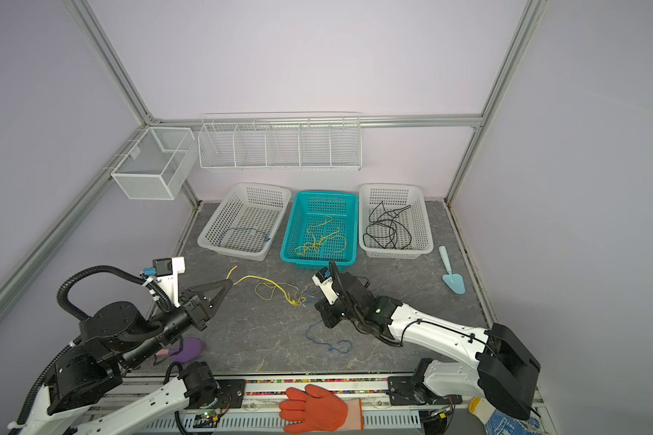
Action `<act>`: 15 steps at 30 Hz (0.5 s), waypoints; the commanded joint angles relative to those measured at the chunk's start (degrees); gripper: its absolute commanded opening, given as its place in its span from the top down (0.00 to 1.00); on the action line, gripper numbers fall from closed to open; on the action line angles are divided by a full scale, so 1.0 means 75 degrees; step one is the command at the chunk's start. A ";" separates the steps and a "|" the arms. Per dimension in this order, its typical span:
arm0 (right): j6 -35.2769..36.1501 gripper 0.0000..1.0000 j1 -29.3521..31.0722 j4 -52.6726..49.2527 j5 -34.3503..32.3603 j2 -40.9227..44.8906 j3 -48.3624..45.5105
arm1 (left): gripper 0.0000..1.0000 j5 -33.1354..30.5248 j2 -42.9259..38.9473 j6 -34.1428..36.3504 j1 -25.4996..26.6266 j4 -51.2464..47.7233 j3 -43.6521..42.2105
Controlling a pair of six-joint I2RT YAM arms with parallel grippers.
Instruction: Untangle the cables
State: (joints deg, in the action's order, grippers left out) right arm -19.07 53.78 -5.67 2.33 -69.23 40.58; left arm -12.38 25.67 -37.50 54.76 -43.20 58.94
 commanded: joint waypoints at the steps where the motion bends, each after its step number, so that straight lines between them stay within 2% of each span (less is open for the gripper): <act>1: -0.0276 0.94 -0.0420 -0.0236 -0.0858 0.0604 -0.0176 | 1.00 -0.0938 -0.0287 -0.0015 -0.0010 -0.1186 0.0186; 6: -0.1191 0.94 -0.1975 -0.0593 -0.0522 0.1093 -0.0826 | 1.00 -0.2234 -0.0711 -0.0046 -0.0007 -0.2579 0.0872; 12: -0.1735 0.94 -0.3335 -0.0466 0.0587 0.0332 -0.1221 | 1.00 -0.2443 -0.0579 0.0240 -0.0001 -0.3239 0.1874; 15: -0.1738 0.94 -0.3476 -0.0314 0.0652 0.0140 -0.1308 | 1.00 -0.2323 -0.0380 0.0376 0.0005 -0.3214 0.2150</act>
State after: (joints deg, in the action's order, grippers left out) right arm -28.64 30.55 -3.05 10.63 -66.22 33.69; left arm -23.81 23.64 -36.36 55.20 -64.82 70.54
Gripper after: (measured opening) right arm 0.063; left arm 0.047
